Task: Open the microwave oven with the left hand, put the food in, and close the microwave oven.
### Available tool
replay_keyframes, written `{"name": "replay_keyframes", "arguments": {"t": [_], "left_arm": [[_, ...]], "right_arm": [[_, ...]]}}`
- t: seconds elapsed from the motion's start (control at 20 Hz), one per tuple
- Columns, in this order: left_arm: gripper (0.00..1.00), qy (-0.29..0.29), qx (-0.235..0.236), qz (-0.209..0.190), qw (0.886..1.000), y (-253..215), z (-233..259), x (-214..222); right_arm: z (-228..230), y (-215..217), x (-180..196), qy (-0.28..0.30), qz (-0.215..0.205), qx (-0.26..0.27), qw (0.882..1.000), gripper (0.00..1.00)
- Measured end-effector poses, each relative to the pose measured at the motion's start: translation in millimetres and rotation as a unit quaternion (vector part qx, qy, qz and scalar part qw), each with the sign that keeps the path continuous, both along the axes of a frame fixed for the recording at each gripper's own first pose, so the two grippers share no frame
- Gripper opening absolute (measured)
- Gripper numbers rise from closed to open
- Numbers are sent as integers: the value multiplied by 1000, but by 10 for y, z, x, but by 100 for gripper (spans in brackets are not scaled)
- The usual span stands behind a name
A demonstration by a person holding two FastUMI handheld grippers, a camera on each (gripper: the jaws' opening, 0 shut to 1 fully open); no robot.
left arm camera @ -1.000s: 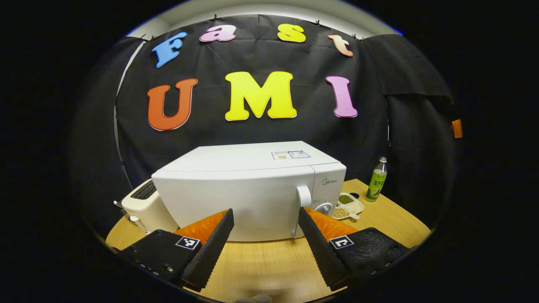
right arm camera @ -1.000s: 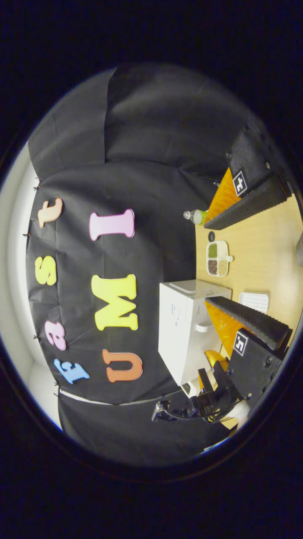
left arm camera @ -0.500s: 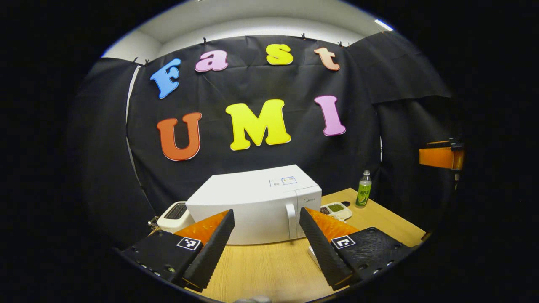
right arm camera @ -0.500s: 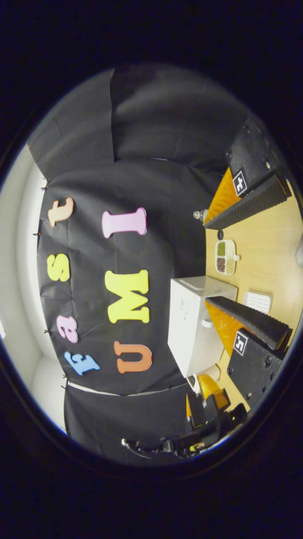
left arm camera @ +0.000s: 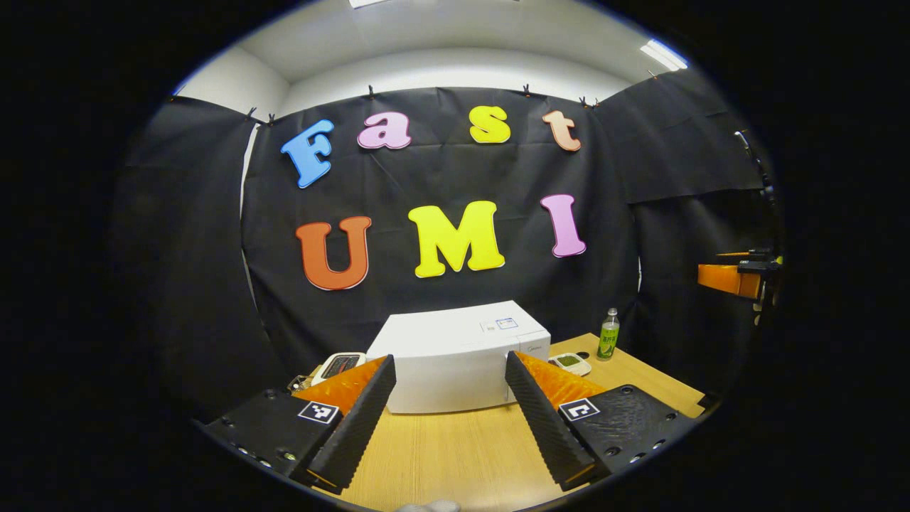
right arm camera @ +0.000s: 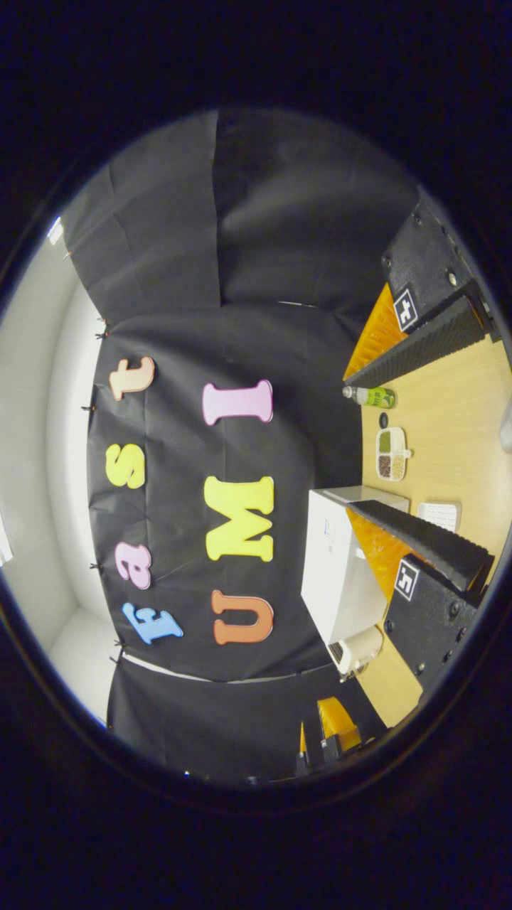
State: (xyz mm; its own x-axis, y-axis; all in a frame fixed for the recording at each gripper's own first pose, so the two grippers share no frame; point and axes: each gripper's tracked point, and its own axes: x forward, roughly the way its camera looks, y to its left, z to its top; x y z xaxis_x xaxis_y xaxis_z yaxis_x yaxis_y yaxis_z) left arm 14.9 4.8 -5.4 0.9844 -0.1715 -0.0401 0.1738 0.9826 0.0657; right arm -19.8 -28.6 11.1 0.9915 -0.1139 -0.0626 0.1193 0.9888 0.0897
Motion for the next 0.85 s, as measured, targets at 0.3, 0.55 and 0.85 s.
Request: {"name": "replay_keyframes", "arguments": {"t": [0.3,0.55,0.85], "left_arm": [[96,-21,-44,29,998,299,267,-205],[96,-41,-57,32,997,319,475,-349],[96,-44,-54,34,997,302,532,-457]], "right_arm": [[203,187,-140,-4,19,1,1000,100],[290,244,-199,-13,24,-3,1000,100],[292,235,-254,-14,27,0,1000,100]]}}
